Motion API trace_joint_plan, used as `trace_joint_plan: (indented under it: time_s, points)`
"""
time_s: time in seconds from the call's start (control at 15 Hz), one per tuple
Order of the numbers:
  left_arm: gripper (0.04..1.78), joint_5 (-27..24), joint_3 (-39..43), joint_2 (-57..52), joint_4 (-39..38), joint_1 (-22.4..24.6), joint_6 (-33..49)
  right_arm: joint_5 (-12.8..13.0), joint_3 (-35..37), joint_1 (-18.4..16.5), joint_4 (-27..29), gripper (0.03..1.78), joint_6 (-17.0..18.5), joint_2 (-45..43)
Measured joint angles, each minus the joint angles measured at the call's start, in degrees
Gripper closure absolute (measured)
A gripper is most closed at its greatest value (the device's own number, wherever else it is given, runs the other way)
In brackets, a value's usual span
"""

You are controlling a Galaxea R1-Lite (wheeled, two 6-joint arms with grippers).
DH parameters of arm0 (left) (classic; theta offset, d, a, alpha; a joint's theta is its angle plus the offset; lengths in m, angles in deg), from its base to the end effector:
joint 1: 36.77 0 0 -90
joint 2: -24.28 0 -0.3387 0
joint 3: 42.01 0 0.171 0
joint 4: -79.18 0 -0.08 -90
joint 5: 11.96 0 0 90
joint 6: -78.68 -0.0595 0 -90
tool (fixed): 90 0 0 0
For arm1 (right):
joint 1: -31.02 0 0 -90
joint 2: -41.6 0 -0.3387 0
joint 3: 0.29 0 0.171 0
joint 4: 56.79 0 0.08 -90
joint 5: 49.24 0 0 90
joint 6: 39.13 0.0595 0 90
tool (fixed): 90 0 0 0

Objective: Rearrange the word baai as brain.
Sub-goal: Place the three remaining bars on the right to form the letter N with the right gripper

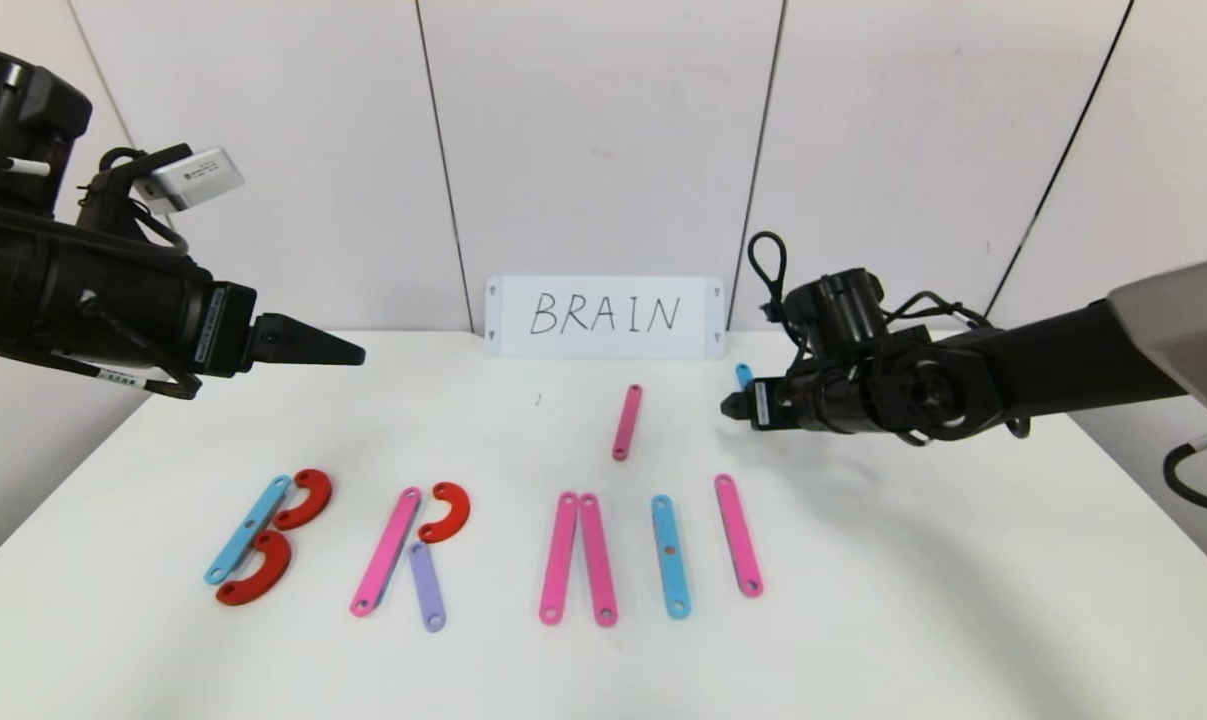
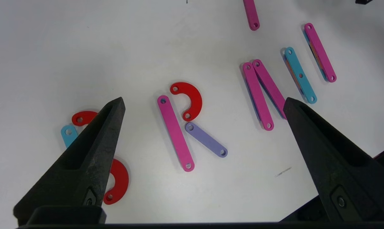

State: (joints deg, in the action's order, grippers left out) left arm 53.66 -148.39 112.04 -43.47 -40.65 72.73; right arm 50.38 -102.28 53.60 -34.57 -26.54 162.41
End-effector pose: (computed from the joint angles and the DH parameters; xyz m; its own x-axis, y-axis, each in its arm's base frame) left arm 0.2513 -0.0417 0.3091 0.6810 -0.4599 -0.5699 0.4456 0.8778 -0.1760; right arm 0.4100 0.1597 0.1447 0.7508 0.1312 -0.6474 -0.1237 0.9907 0.0573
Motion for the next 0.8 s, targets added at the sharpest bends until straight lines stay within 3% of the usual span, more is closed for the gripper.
trace_joint_plan:
  time_s: [0.4, 0.8]
  points:
    - [0.08, -0.04, -0.04, 0.05, -0.01, 0.02, 0.0, -2.9, -9.52, -2.63, 0.74, 0.07, -3.47, 7.85]
    - [0.08, -0.1, -0.02, 0.33, 0.02, 0.0, -0.59, -3.95, -14.4, -3.75, 0.18, 0.07, -3.61, 12.7]
